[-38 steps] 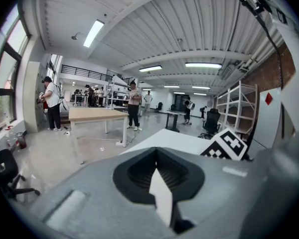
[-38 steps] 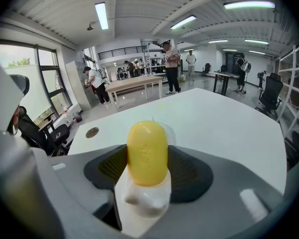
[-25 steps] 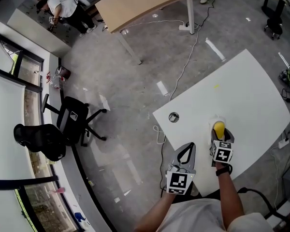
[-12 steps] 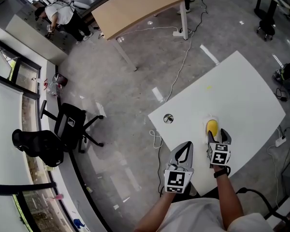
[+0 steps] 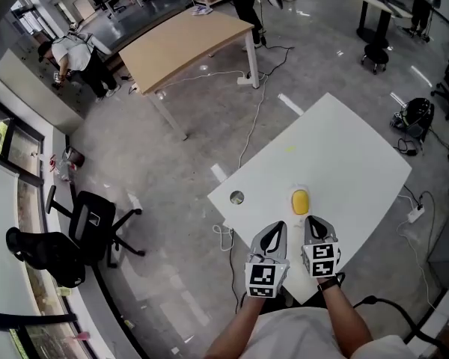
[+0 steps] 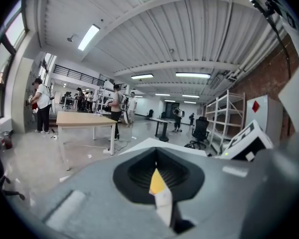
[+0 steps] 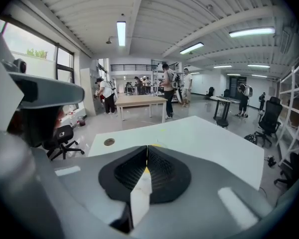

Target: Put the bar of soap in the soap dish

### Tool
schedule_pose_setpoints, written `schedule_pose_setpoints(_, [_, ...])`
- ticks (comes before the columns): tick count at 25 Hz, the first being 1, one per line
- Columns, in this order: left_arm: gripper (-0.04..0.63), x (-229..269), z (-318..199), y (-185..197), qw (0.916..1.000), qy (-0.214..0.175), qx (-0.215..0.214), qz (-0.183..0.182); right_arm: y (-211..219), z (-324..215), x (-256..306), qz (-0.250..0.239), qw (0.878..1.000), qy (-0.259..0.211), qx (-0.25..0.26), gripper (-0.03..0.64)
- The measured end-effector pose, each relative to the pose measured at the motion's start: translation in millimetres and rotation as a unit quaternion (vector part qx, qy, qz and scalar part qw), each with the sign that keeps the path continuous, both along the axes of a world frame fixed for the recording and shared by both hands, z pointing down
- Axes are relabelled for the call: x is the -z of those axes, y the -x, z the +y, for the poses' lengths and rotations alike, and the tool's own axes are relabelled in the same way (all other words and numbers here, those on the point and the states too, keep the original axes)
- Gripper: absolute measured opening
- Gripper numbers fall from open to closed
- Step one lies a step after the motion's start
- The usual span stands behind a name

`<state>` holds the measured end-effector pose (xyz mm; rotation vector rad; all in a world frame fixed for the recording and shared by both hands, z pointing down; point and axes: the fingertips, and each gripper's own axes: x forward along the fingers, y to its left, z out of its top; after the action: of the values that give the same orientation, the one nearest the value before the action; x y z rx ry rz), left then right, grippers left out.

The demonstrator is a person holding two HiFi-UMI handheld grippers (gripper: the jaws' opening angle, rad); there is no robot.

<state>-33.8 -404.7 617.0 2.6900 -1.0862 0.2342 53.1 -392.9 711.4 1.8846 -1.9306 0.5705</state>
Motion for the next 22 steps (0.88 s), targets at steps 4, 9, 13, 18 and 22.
schedule_pose_setpoints(4, [0.003,11.4,11.7,-2.2,0.9997,-0.015,-0.015,0.014,19.7,22.0,38.7,-0.03,0.998,-0.055,0.014,0.011])
schedule_pose_setpoints(9, [0.004,34.9,31.7,5.4,0.9985,-0.029,-0.026,0.038,25.1,51.6,96.3,-0.011,0.993,-0.119,-0.005,0.011])
schedule_pose_setpoints(13, [0.003,49.1,55.4,1.5,0.9971,-0.042,-0.043,0.046,16.2,75.1,132.6,-0.015,0.986,-0.163,-0.02,0.011])
schedule_pose_setpoints(18, [0.003,56.6,85.3,-4.7,0.9961,-0.047,-0.053,0.053,11.5,96.0,159.6,-0.011,0.98,-0.199,-0.015,0.011])
schedule_pose_setpoints(22, [0.003,57.4,117.3,-11.7,0.9938,-0.069,-0.077,0.041,5.7,115.5,139.1,-0.03,0.983,-0.18,-0.012,0.011])
